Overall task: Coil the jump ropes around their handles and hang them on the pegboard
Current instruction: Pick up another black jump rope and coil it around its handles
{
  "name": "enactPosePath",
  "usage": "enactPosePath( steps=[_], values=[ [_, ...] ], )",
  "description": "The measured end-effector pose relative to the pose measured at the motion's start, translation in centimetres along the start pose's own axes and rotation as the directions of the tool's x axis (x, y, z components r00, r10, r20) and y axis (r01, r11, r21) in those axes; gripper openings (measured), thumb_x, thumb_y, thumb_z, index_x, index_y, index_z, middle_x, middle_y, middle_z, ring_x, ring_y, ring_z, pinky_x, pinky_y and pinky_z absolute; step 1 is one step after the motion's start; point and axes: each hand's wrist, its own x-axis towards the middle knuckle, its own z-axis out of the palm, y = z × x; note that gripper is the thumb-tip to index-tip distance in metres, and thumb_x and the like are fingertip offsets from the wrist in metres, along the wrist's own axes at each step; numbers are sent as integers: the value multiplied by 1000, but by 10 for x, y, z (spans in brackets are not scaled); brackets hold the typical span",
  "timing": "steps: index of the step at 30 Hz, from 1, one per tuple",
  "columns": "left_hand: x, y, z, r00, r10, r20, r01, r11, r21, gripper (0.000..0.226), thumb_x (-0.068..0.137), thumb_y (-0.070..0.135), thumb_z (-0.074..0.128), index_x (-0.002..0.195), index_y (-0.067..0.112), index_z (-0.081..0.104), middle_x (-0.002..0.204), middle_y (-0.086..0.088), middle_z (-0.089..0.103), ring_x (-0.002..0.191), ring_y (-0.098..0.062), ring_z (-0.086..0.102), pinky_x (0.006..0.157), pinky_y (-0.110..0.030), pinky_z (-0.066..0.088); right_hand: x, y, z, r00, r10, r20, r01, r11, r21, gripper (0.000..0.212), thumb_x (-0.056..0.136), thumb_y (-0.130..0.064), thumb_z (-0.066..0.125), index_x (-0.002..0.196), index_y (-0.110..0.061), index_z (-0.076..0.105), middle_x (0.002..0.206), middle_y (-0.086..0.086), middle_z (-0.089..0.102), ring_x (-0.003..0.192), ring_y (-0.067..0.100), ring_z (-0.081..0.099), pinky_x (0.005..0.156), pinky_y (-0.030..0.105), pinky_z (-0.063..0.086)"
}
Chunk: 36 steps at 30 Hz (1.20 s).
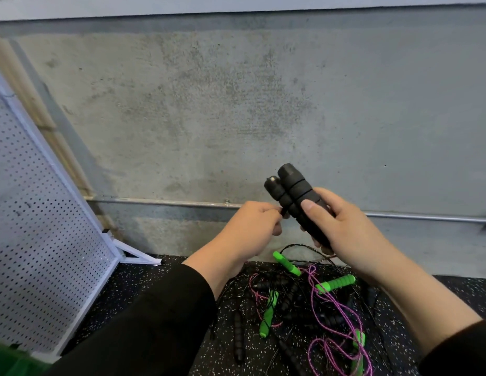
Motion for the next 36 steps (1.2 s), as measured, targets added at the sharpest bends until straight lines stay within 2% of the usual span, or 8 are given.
enactPosePath(
  steps=[2, 6, 14, 17, 22, 26, 31, 36],
  values=[
    [-2, 1, 1, 994, -103, 42, 109, 976, -186, 28, 95, 18, 47, 71, 19, 62, 64, 2, 38, 48, -11, 18, 44, -21, 15, 1, 2, 5, 998, -63, -23, 57, 975, -215, 19, 99, -32, 60, 113, -45, 64, 66, -20, 64, 59, -1, 55, 55, 15, 38],
    [-2, 3, -4, 973, -175, 152, 218, 914, -343, 35, 97, 51, 52, 90, 20, 65, 66, 5, 45, 45, -8, 20, 39, -20, 16, -1, 4, 11, 992, -115, -46, 87, 912, -402, 36, 96, -41, 63, 117, -68, 51, 84, -7, 70, 77, 9, 62, 74, 31, 51],
    [0, -4, -4, 983, -175, -46, 146, 916, -375, 42, 94, 55, 64, 73, 22, 49, 56, 5, 42, 44, -8, 24, 40, -21, 19, -6, 15, 27, 984, -157, 85, 165, 617, -769, 70, 89, -69, 38, 154, -54, 15, 101, -5, 40, 97, 18, 47, 81, 38, 50],
    [1, -4, -7, 991, -124, -46, 100, 927, -361, 39, 97, 50, 61, 76, 19, 49, 57, 4, 43, 44, -8, 24, 39, -20, 20, -4, 11, 26, 999, -36, -4, 27, 820, -571, 65, 101, -51, 44, 158, -27, 27, 117, -11, 47, 115, 15, 50, 93, 29, 41],
    [0, -5, -10, 998, -68, 16, 69, 943, -326, 41, 101, 49, 55, 75, 19, 49, 61, 3, 45, 47, -8, 25, 41, -20, 20, -2, 7, 11, 984, 111, -136, -117, 993, -32, 10, 92, -27, 72, 99, -21, 76, 83, -8, 75, 73, 5, 66, 71, 21, 52],
    [1, -5, -9, 999, -17, 42, 29, 948, -317, 40, 101, 48, 54, 77, 17, 48, 61, 2, 44, 45, -7, 25, 40, -18, 21, -6, 7, 5, 892, 371, 258, -452, 715, 534, 44, 77, -27, 79, 114, -7, 63, 97, 14, 65, 86, 28, 66, 78, 45, 59],
    [2, -5, -10, 999, 0, 46, 13, 962, -274, 35, 102, 44, 54, 79, 17, 49, 61, 4, 43, 47, -7, 25, 43, -19, 19, -11, 7, 8, 844, 300, 445, -519, 665, 537, 38, 88, -6, 67, 125, -9, 59, 101, 23, 67, 75, 29, 63, 62, 35, 58],
    [4, -6, -12, 997, -51, 64, 64, 974, -218, 35, 101, 50, 54, 87, 18, 50, 64, 4, 45, 49, -9, 22, 45, -22, 16, -4, 8, 6, 960, 235, 149, -270, 919, 287, 38, 90, 1, 64, 121, -22, 64, 82, 15, 67, 55, 22, 53, 50, 28, 40]
  ],
)
